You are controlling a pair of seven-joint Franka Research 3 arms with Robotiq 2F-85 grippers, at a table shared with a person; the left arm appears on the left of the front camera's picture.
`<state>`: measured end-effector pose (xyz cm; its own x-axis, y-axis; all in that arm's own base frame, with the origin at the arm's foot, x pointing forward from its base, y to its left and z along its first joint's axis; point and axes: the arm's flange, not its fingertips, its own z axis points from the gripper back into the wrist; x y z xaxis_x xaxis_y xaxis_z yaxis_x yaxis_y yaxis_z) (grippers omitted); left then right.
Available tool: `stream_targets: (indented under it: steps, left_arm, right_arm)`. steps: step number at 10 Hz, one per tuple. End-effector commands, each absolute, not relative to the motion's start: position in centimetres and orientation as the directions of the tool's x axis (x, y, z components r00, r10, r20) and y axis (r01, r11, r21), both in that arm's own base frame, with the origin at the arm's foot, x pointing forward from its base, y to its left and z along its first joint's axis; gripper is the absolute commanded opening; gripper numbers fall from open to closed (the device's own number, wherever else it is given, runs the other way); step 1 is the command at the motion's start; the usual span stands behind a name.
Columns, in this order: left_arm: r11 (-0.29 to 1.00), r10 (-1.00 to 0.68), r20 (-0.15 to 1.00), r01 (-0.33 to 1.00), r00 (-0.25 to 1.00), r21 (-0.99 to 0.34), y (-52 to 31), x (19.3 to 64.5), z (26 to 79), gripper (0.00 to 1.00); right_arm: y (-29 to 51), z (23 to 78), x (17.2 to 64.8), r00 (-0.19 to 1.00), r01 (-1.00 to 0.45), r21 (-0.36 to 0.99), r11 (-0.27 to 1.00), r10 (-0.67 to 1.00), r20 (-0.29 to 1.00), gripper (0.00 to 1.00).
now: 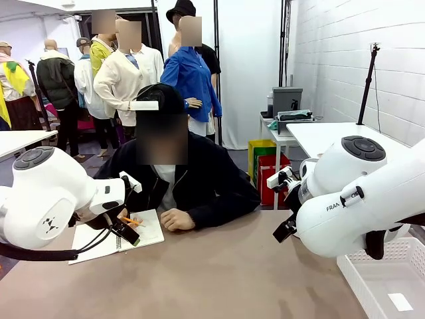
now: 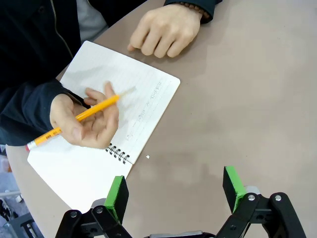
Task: Sort the paper based on its condition.
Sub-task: If a person hands you a paper, place it in the Organizing basket , and if it's crumpled, put it in the Trash can.
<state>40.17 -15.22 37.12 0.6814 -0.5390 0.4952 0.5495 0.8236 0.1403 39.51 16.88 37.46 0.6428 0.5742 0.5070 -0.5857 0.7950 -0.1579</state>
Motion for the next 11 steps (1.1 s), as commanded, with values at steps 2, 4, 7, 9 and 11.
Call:
stream_targets:
  steps: [2, 4, 7, 9, 11]
  left_arm:
    - [0.811, -0.569, 0.43, 0.565, 0.701, 0.154, -15.9, 39.2, 38.9, 1.0]
    - [0.814, -0.554, 0.429, 0.572, 0.713, 0.101, -16.1, 38.1, 41.8, 1.0]
    - [0.797, -0.542, 0.471, 0.603, 0.696, 0.026, -17.0, 36.2, 46.9, 1.0]
    - [0.779, -0.517, 0.527, 0.626, 0.674, -0.038, -17.7, 35.1, 51.4, 1.0]
    - [0.807, -0.477, 0.539, 0.589, 0.694, -0.044, -17.1, 35.2, 55.2, 1.0]
  right_arm:
    - [19.8, 38.4, 38.9, 0.662, -0.64, -0.057, 0.766, 0.587, 0.467, 1.0]
    - [23.1, 39.3, 38.0, 0.71, -0.611, -0.032, 0.791, 0.565, 0.421, 1.0]
    - [27.2, 42.8, 36.3, 0.702, -0.645, -0.012, 0.764, 0.598, 0.386, 1.0]
    - [29.2, 47.0, 35.7, 0.667, -0.673, -0.039, 0.738, 0.629, 0.399, 1.0]
    - [29.8, 50.9, 36.1, 0.644, -0.703, -0.008, 0.711, 0.641, 0.417, 1.0]
